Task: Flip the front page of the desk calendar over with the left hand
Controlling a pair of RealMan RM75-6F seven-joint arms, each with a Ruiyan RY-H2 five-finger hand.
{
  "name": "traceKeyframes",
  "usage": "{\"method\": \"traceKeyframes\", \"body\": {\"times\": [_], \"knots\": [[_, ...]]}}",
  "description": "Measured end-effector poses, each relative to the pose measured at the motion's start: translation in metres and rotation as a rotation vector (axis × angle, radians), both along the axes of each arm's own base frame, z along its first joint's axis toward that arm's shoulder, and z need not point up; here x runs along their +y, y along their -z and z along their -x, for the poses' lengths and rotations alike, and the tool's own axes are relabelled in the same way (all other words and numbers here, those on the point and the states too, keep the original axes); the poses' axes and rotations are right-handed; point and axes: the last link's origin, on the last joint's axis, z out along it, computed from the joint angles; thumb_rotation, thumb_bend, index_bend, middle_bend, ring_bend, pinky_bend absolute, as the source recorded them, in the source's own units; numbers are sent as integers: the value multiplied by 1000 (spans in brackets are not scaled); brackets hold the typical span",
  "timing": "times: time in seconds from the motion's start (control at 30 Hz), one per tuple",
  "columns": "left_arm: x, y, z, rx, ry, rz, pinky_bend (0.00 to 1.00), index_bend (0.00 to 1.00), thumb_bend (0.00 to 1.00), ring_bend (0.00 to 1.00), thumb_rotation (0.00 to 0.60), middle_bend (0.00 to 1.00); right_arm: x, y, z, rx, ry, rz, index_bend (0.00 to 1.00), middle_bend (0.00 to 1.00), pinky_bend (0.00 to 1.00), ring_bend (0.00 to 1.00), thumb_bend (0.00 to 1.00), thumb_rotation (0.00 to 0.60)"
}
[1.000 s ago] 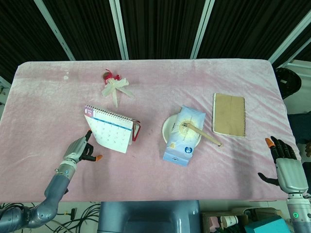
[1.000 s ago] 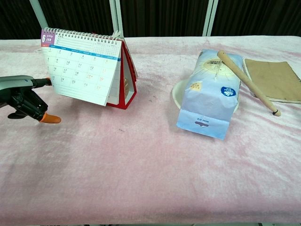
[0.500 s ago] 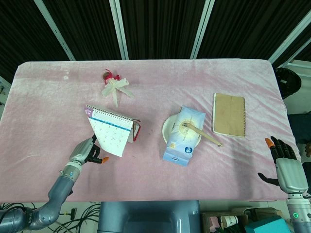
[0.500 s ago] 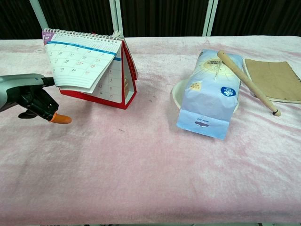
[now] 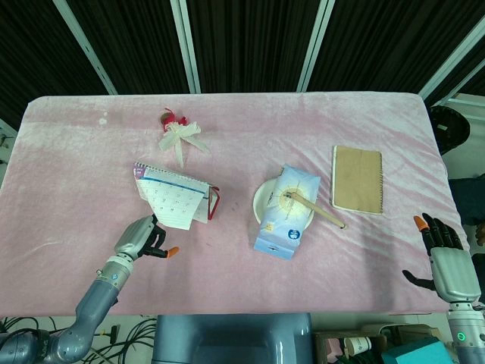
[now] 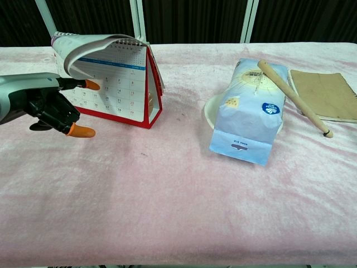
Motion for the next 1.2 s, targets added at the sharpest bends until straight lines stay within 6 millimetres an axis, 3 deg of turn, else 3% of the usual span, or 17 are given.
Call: {"method": "traceKeyframes", "body": {"times": [0.17,0.3,0.5,0.67,0.77,0.87,1.0,1.2], "knots": [[0,-7,-12,-9,78,-46,892,121,220,854,600,809,0,0,0,-1,2,0,0,0,72,0,76,600],[1,-14,-25,-7,167,-106,816,157,220,761,600,727,0,0,0,-1,3,1,0,0,72,0,77,600],[11,-29,-46,30,328,-253,573,153,213,540,600,519,0,0,0,-4,6,1,0,0,72,0,77,600],[35,-39,-59,116,428,-370,409,87,173,382,600,378,0,0,0,-4,8,2,0,0,72,0,77,600],[50,-40,-64,183,474,-397,299,37,106,251,600,259,0,0,1,-5,11,3,0,0,72,0,77,600],[65,-39,-68,267,519,-398,124,0,9,99,600,103,0,-1,1,-7,14,4,0,0,72,0,77,600],[81,-36,-70,396,570,-383,57,0,0,45,600,23,-1,-1,1,-11,18,4,0,0,72,0,77,600],[103,-32,-61,526,544,-300,60,0,0,45,600,20,-1,-1,1,-14,21,5,0,0,72,0,79,600]]}}
